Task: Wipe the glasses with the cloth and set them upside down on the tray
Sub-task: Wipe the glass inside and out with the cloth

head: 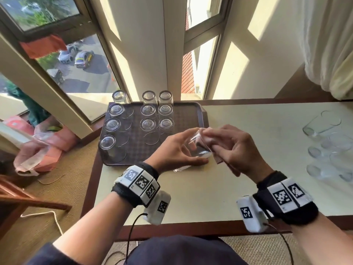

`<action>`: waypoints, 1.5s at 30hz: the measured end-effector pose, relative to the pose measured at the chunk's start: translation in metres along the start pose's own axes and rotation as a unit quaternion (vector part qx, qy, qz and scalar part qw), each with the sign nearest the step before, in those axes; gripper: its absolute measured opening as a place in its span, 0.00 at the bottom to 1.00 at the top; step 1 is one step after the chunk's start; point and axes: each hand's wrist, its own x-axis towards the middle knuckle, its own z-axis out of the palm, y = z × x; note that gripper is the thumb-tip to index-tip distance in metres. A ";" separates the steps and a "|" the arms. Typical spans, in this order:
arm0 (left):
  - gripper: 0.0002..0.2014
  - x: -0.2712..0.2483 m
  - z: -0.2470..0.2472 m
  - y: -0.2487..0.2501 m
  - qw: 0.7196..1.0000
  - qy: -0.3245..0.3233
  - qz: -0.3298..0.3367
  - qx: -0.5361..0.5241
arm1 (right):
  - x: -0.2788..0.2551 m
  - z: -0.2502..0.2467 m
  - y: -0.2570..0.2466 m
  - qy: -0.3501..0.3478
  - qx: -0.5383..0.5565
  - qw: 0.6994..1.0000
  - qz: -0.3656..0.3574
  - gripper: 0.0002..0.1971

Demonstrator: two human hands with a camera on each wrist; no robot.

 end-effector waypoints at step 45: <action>0.34 0.005 -0.024 0.006 0.928 -0.117 -0.059 -0.349 | 0.010 0.002 0.006 -0.023 0.200 0.975 -0.090 0.22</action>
